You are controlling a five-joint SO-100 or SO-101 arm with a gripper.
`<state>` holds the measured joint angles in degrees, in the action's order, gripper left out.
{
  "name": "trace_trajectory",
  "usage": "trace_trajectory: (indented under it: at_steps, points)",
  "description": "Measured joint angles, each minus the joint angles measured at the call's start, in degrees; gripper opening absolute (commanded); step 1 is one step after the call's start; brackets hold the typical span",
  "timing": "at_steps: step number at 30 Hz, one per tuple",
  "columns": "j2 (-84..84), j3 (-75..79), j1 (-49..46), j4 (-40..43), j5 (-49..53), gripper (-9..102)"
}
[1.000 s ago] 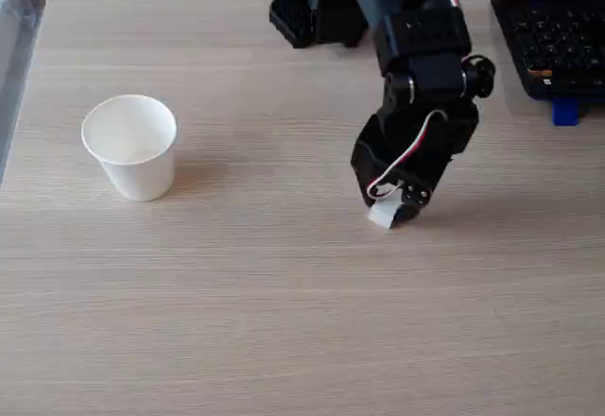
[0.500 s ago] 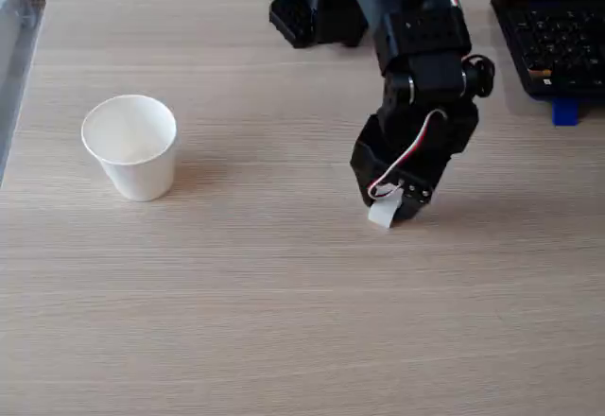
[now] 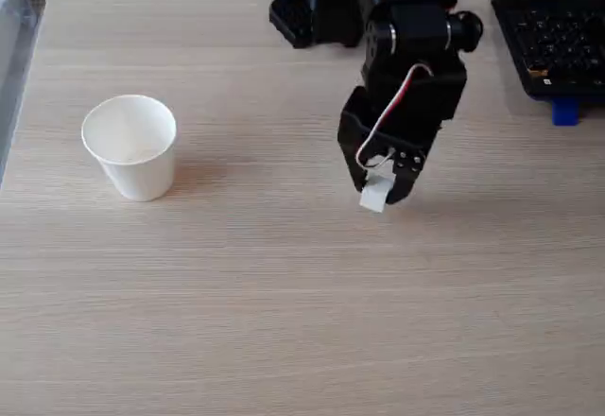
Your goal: Grasp a block and put it in the bin.
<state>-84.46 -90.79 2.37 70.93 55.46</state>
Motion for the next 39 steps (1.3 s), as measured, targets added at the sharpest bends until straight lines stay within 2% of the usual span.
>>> trace_trajectory:
  at_steps: [8,20,32,39]
  points:
    - [-9.93,-6.5,-2.02,-0.35,3.78,3]
    - [-19.78,-10.46,-10.11,-0.44,9.76,2]
    - [-24.17,-11.43,-17.31,-2.2,16.88,2]
    - [-24.7,-12.22,-22.85,-6.59,20.13,3]
